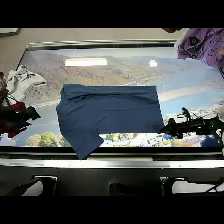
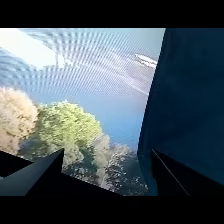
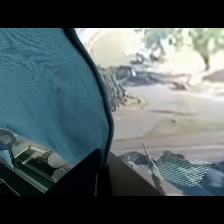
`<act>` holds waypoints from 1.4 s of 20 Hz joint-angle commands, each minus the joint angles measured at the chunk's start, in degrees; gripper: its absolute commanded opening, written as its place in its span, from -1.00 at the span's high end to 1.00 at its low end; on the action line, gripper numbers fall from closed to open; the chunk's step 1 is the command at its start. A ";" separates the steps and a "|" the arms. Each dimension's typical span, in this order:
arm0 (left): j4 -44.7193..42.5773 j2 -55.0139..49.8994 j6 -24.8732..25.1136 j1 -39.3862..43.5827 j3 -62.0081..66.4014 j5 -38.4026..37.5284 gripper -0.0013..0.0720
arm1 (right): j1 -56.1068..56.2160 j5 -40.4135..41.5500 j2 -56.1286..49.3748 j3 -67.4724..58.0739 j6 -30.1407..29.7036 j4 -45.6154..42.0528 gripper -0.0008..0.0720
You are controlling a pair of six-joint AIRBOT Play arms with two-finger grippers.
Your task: Fold the clothes and pants, and hang the long-sleeved shirts on hangers.
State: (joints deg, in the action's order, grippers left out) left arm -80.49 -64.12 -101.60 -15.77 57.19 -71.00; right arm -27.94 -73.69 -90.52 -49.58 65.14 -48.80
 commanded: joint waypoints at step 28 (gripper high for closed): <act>45.22 -11.74 37.35 -4.74 -26.36 16.65 0.40 | 0.39 -5.44 0.17 -0.07 0.17 0.79 0.89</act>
State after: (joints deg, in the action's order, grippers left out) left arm -36.91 -75.29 -64.40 -21.26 30.79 -54.65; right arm -27.59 -78.56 -90.59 -49.58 65.39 -47.97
